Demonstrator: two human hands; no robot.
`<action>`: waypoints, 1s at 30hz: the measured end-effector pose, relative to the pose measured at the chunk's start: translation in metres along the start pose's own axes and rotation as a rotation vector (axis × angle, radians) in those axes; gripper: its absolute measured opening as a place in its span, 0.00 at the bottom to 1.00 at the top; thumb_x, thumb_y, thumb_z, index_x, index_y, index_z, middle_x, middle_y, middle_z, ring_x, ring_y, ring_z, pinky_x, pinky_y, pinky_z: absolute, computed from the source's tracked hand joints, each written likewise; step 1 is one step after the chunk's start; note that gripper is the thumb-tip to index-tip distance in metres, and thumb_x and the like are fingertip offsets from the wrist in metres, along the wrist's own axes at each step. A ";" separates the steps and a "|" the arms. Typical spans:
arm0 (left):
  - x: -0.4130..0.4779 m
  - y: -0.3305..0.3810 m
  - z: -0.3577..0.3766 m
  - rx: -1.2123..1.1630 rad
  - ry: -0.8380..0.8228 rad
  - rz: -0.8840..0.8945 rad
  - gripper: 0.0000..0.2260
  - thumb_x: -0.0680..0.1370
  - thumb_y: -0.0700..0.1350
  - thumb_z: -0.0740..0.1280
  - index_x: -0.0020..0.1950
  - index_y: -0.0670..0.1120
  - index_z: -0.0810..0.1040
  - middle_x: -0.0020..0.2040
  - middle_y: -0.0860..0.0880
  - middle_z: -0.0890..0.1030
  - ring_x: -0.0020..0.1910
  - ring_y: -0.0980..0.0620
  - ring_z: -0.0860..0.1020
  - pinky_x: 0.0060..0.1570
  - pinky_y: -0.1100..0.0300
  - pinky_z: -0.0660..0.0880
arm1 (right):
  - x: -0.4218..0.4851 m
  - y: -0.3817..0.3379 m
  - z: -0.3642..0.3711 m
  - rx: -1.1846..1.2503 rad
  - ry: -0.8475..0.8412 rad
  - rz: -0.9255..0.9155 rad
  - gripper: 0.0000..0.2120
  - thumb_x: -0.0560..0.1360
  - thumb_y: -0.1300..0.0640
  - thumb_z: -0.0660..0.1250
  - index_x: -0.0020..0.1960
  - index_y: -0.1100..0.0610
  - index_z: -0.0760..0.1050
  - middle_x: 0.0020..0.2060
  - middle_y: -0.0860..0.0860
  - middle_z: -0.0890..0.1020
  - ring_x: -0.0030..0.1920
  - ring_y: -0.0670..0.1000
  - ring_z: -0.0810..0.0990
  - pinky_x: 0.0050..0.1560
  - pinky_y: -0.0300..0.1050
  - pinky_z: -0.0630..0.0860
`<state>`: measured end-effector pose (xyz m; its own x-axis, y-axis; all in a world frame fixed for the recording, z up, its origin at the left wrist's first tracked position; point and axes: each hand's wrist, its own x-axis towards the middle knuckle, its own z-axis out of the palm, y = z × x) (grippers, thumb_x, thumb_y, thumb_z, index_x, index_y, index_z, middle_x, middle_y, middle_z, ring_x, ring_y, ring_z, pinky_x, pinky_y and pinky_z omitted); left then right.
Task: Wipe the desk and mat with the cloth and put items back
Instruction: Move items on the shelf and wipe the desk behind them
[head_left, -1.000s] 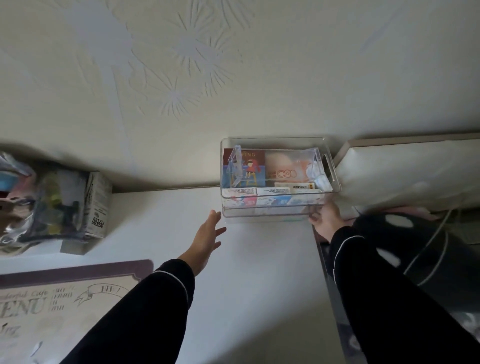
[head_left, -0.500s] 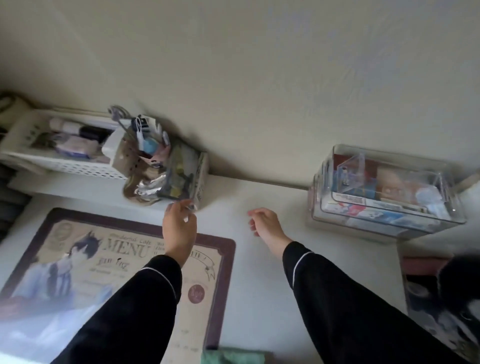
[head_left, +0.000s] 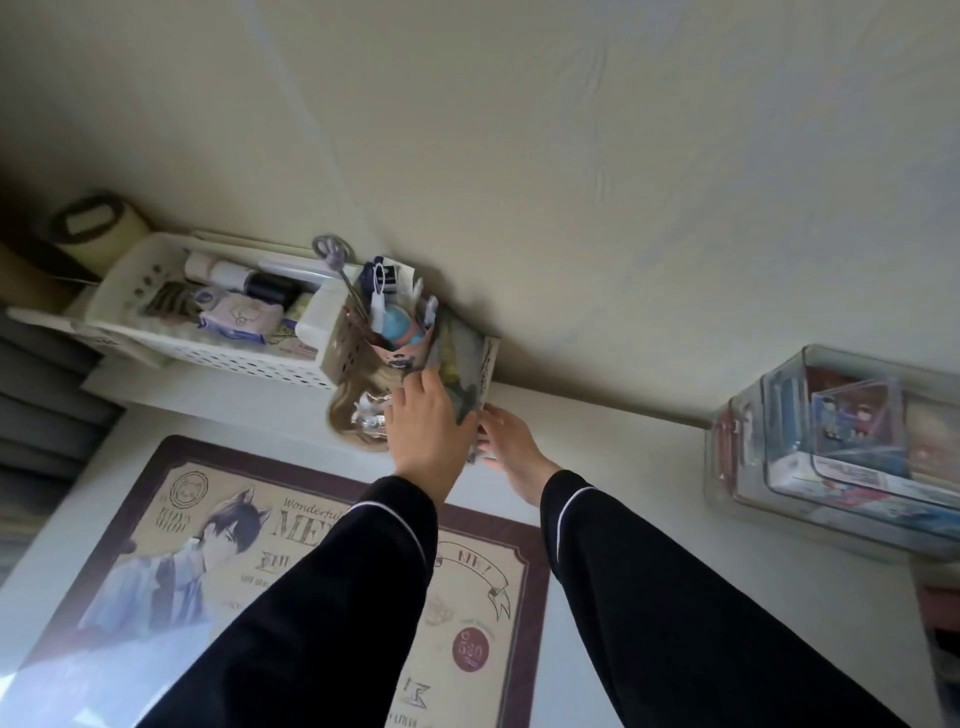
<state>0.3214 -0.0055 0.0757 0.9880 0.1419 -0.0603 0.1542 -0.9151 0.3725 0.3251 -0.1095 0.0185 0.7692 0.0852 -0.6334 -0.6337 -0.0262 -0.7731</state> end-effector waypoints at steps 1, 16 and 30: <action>0.005 0.002 0.000 0.010 -0.033 -0.016 0.33 0.71 0.52 0.71 0.70 0.41 0.62 0.65 0.40 0.70 0.65 0.39 0.68 0.63 0.50 0.64 | -0.001 -0.002 0.001 0.017 -0.020 0.004 0.14 0.81 0.47 0.57 0.57 0.52 0.76 0.56 0.51 0.81 0.57 0.53 0.78 0.58 0.47 0.73; 0.022 0.037 0.017 -0.133 -0.249 -0.160 0.26 0.69 0.45 0.69 0.60 0.40 0.59 0.57 0.39 0.72 0.58 0.37 0.73 0.57 0.51 0.70 | 0.000 0.003 -0.013 0.154 -0.121 0.096 0.11 0.82 0.49 0.53 0.56 0.48 0.72 0.56 0.54 0.80 0.56 0.51 0.77 0.71 0.59 0.63; -0.025 -0.017 -0.021 -0.456 -0.099 -0.059 0.24 0.72 0.44 0.69 0.66 0.47 0.67 0.49 0.52 0.78 0.50 0.46 0.79 0.44 0.60 0.72 | 0.029 0.000 -0.002 -0.031 -0.023 0.094 0.37 0.70 0.37 0.63 0.72 0.56 0.63 0.67 0.53 0.73 0.65 0.57 0.72 0.67 0.61 0.67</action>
<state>0.2941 0.0149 0.0907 0.9760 0.1316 -0.1735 0.2173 -0.6443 0.7333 0.3471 -0.1086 0.0001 0.7043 0.1035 -0.7023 -0.6997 -0.0660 -0.7114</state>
